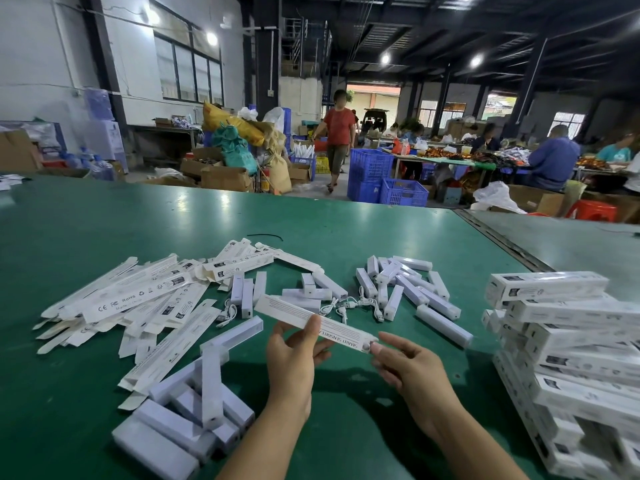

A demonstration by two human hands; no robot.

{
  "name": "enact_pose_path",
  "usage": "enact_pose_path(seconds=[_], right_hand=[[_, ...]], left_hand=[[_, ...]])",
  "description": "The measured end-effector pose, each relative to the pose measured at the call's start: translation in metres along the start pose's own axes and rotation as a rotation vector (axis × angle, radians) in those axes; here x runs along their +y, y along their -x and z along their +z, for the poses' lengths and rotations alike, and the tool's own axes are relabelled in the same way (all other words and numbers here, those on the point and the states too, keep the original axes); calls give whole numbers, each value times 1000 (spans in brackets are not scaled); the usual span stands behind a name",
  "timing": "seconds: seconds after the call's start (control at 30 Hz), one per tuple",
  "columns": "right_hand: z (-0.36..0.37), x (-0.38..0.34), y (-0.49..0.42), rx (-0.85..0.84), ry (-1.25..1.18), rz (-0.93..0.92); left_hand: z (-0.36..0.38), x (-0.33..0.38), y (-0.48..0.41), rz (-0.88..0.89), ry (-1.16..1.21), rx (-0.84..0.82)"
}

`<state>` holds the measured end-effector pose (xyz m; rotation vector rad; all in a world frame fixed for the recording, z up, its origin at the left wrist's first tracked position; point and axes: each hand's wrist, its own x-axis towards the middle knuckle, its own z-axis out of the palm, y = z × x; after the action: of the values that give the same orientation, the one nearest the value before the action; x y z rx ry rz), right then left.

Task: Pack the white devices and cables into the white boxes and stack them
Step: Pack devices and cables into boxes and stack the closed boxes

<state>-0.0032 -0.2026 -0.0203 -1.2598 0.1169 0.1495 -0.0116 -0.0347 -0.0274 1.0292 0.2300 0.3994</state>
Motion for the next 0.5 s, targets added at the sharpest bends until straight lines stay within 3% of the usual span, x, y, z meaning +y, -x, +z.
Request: enact_pose_path(seconds=[0.07,0.27,0.5], right_hand=[[1,2,2,21,152,-26],[3,-9,8,-35,271,-161],[-1,-15,12,-155,494,-169]], left_hand=[[0,0,0,6,2,7],[-2,2,0,-17,-39,-9],[-4,1,-1,-73,-110,-28]])
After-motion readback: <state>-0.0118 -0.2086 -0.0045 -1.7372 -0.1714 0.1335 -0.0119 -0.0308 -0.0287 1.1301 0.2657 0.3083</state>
